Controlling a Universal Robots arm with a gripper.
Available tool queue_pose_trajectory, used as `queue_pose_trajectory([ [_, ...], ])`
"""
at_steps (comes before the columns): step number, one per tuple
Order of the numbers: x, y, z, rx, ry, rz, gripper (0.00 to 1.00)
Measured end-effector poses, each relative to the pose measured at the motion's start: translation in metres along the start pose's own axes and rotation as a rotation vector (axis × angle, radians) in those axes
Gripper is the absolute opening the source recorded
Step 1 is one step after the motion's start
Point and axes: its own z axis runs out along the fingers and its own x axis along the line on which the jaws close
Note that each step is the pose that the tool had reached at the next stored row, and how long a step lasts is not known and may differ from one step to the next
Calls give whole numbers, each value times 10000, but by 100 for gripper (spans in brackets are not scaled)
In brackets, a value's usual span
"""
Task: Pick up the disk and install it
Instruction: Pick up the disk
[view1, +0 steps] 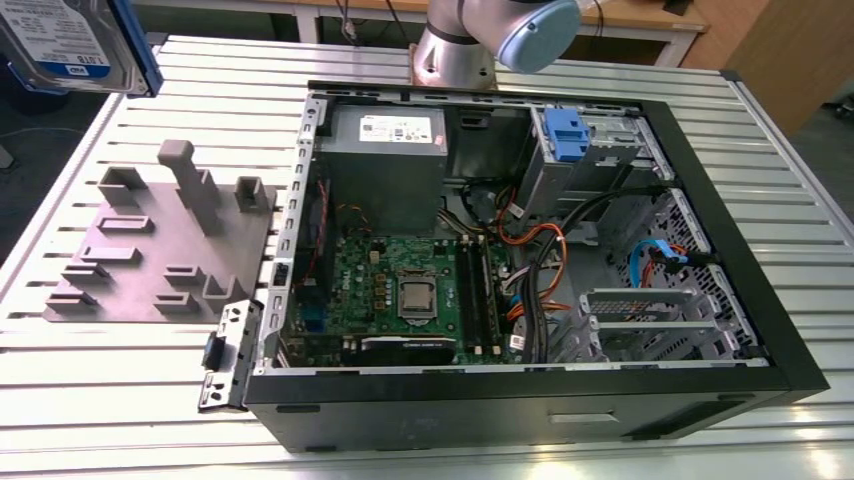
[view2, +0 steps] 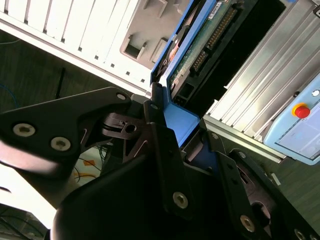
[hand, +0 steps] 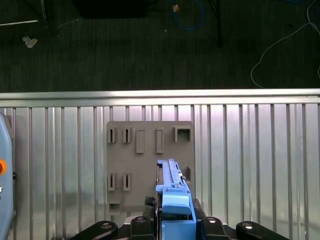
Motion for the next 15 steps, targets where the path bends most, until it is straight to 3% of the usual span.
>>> queue_pose_trajectory([
  [15, -1, -42, 0, 1, 0, -1, 37],
])
